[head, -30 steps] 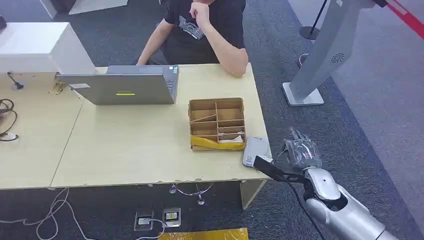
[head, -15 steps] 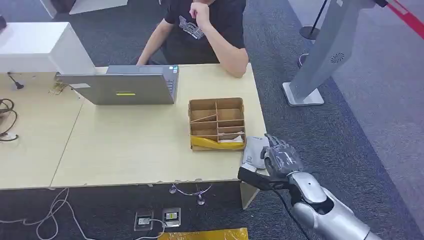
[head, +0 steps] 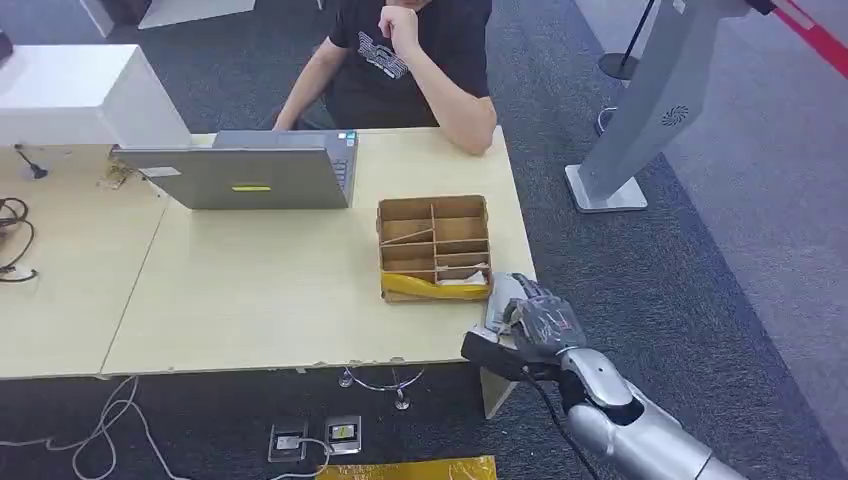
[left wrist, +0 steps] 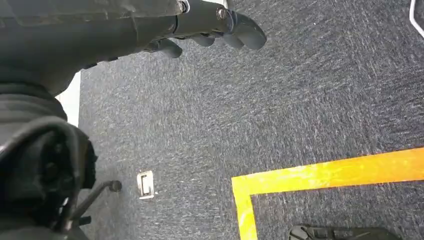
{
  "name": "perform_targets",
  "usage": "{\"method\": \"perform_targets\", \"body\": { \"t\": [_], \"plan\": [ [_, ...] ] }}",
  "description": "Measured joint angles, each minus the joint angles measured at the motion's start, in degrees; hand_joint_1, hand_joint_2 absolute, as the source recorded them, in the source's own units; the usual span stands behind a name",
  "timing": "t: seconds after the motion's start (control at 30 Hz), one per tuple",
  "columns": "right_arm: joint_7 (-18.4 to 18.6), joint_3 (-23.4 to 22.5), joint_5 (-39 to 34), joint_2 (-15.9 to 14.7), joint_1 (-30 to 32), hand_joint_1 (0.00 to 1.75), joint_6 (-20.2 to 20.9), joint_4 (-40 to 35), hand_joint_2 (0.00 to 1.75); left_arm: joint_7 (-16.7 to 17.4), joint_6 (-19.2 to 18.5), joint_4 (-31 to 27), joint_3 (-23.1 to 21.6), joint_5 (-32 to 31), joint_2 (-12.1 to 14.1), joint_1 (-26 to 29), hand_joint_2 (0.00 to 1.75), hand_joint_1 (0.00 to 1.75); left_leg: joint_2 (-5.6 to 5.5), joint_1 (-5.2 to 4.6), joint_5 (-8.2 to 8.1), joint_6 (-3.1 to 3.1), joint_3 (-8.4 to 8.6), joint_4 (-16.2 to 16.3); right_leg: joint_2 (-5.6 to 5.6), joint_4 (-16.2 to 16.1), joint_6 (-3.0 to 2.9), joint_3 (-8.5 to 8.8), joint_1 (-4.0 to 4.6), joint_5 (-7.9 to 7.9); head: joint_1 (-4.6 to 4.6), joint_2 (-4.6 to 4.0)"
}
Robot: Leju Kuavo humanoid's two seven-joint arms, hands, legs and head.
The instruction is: Pass the card to the sensor for recognition and then transmit it.
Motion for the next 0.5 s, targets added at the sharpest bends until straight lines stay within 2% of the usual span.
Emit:
{"method": "perform_targets", "body": {
  "t": [0.23,0.5],
  "plan": [
    [2.0,1.1,-2.7,0.0,-1.4,1.75,-2.3,3.5,1.75,0.0,0.1,0.0,0.0,0.0,0.2,0.0,0.00,0.00,0.03,0.00,0.00,0.00,0.14,0.0,0.02,0.0,0.00,0.10,0.00,0.00,0.02,0.00],
    [4.0,1.3,-1.2,-1.4,-2.9,1.75,-3.8,4.5,1.75,0.0,0.1,0.2,0.2,0.0,0.2,0.0,0.00,0.00,0.04,-0.02,0.01,0.01,0.15,0.0,0.03,0.0,-0.02,0.12,-0.01,0.06,-0.02,0.00]
  ]
}}
